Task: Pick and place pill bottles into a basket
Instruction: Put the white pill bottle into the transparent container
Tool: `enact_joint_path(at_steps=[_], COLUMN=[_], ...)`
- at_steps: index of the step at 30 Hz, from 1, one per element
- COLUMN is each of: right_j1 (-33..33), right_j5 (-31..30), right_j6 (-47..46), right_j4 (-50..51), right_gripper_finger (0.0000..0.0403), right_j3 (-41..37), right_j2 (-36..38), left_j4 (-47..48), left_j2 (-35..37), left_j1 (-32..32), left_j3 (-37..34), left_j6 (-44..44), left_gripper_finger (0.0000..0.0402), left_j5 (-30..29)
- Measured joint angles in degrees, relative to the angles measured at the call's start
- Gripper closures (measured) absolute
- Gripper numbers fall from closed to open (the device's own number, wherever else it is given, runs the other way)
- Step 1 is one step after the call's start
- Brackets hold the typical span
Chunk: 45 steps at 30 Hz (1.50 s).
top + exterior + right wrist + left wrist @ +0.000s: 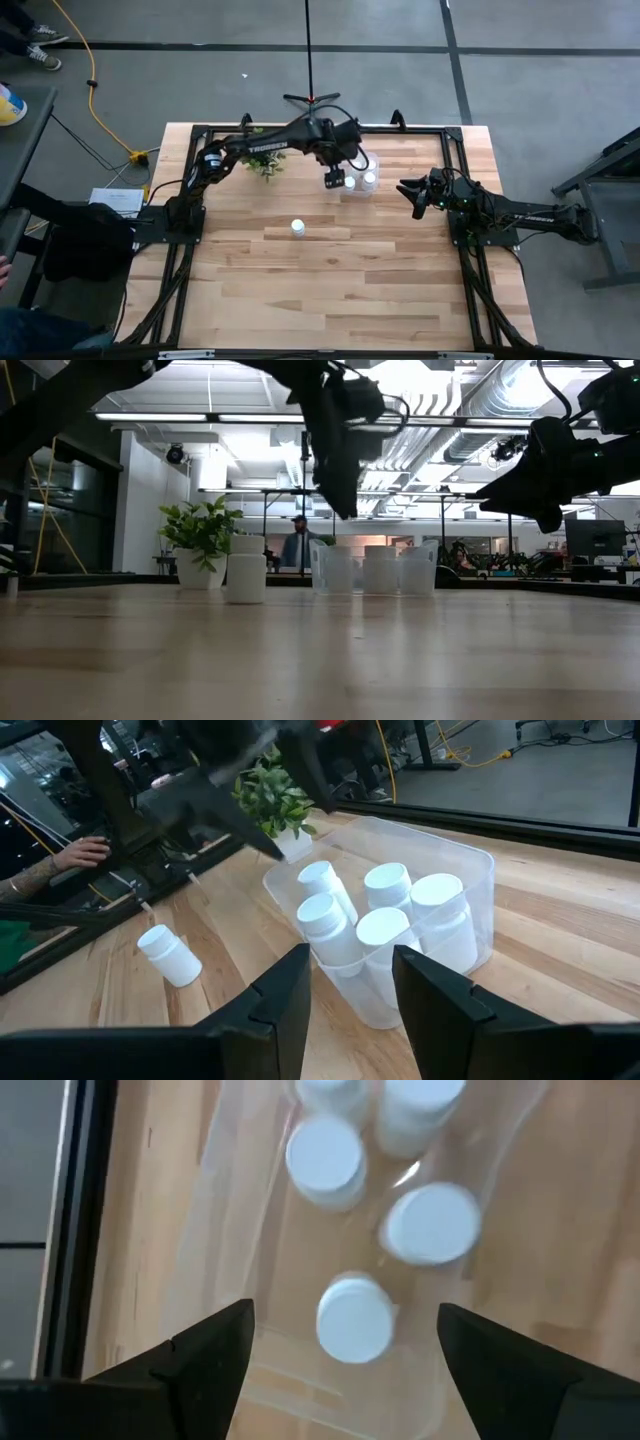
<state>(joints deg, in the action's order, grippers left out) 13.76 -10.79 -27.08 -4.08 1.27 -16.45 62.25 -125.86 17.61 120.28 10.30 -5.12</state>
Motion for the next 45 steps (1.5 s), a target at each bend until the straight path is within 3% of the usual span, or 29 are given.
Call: enact_joint_path(at_steps=[9, 15, 22, 34, 45], right_j1=[0.0, 0.0, 0.0, 0.0, 0.0], right_j5=[0.0, 0.1, 0.2, 0.4, 0.4], right_j6=[-1.4, -1.4, -1.6, -3.0, -2.9], right_j4=[0.0, 0.0, 0.0, 0.0, 0.2], right_gripper_finger=[0.0269, 0.0269, 0.0269, 0.0269, 0.0269], right_j3=[0.0, 0.0, 0.0, 0.0, 0.0], right_j2=[0.0, 0.0, 0.0, 0.0, 0.0], left_j4=[3.4, -8.9, -14.5, -2.1, 1.0], left_j2=[0.0, 4.2, 5.5, 5.5, 5.9], left_j1=[-2.3, -5.4, -9.0, -12.0, -15.9], left_j3=[14.7, 13.2, 13.2, 13.1, 13.0], left_j6=[-2.0, -2.6, -3.3, -3.3, -5.7], left_gripper_finger=[0.0053, 0.0053, 0.0063, 0.0131, 0.0153], left_j5=[6.3, 6.7, 7.1, 7.6, 11.9])
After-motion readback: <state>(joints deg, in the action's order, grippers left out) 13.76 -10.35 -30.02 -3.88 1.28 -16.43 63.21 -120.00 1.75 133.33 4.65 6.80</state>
